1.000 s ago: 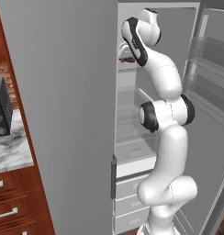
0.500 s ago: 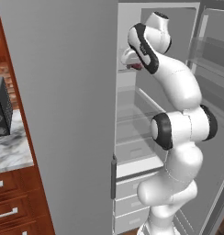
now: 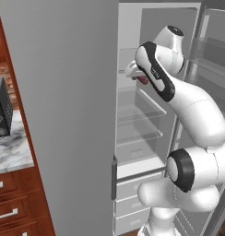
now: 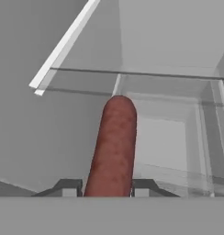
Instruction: Retrieve the sausage and cheese from the fridge and place them on the cutting board on the counter.
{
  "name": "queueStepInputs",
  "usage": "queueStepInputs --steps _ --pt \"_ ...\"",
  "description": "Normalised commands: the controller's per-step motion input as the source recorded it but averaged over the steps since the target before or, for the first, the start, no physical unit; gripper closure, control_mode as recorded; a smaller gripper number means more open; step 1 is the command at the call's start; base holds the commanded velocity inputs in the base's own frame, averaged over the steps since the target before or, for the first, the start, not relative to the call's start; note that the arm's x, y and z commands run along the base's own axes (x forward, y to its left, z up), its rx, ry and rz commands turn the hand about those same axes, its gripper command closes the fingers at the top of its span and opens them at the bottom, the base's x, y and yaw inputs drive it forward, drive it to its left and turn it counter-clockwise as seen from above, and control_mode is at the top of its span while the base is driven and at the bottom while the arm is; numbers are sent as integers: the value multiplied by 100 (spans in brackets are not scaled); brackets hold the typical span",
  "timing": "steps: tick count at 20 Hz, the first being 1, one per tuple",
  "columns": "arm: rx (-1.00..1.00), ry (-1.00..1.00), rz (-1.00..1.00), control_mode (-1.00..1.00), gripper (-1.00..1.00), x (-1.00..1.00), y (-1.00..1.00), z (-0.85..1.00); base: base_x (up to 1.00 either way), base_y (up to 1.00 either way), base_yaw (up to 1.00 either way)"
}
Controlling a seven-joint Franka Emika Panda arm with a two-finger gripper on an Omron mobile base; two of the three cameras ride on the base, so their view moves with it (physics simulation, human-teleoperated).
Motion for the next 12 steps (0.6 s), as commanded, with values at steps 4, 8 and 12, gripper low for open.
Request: queueStepInputs --steps 4,8,12 --pt "3 1 -2 -100 100 -94 -16 -7 0 0 0" --pt "0 1 -2 -100 100 -94 -15 -31 0 0 0" --pt "-3 16 -4 -100 100 -78 -13 -77 0 0 0"
